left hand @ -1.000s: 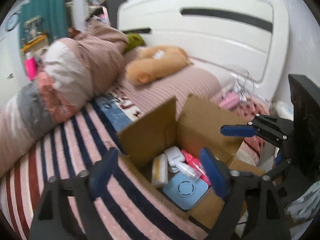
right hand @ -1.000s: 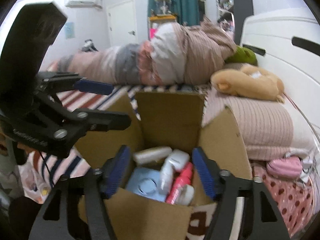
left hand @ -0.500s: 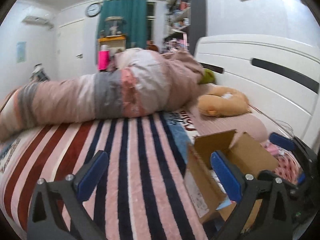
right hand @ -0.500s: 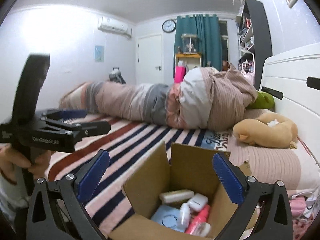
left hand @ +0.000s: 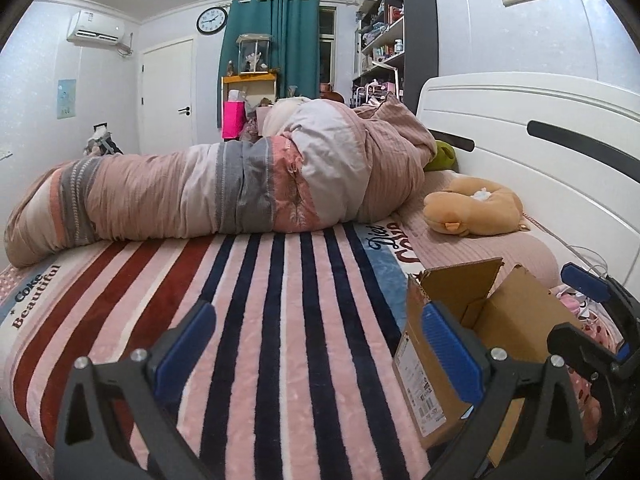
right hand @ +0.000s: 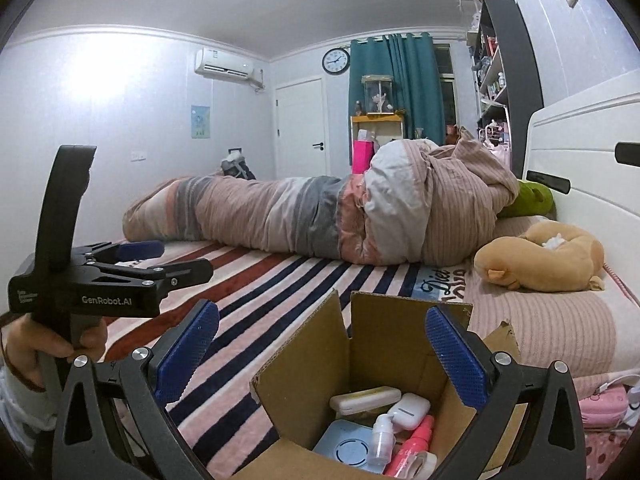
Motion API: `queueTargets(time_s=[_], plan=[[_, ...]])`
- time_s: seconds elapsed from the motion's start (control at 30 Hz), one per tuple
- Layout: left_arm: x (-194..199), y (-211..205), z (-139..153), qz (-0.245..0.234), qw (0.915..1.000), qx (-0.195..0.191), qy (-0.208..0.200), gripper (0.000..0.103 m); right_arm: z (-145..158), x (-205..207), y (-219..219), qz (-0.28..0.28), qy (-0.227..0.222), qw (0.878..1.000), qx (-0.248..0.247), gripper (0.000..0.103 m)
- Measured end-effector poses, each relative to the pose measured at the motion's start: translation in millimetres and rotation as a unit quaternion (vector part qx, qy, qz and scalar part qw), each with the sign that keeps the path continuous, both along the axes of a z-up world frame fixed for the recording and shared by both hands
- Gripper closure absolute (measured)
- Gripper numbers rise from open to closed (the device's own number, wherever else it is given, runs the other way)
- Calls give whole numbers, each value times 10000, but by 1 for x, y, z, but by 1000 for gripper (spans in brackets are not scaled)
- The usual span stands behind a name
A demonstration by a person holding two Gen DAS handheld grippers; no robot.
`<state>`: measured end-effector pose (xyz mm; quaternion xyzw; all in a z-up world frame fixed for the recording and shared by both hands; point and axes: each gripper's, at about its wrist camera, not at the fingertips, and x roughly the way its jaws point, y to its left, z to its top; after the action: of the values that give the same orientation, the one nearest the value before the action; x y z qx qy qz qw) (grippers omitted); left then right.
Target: Organize rigid objects
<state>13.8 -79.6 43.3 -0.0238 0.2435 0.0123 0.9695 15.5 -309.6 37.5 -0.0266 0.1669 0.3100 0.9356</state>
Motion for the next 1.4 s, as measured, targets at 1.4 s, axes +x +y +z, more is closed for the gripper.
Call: queueTargets(time_s=[1.4], plan=[[-4, -3, -5, 195, 9998, 72, -40, 1, -4, 6, -4, -211, 369, 9990, 100, 0]])
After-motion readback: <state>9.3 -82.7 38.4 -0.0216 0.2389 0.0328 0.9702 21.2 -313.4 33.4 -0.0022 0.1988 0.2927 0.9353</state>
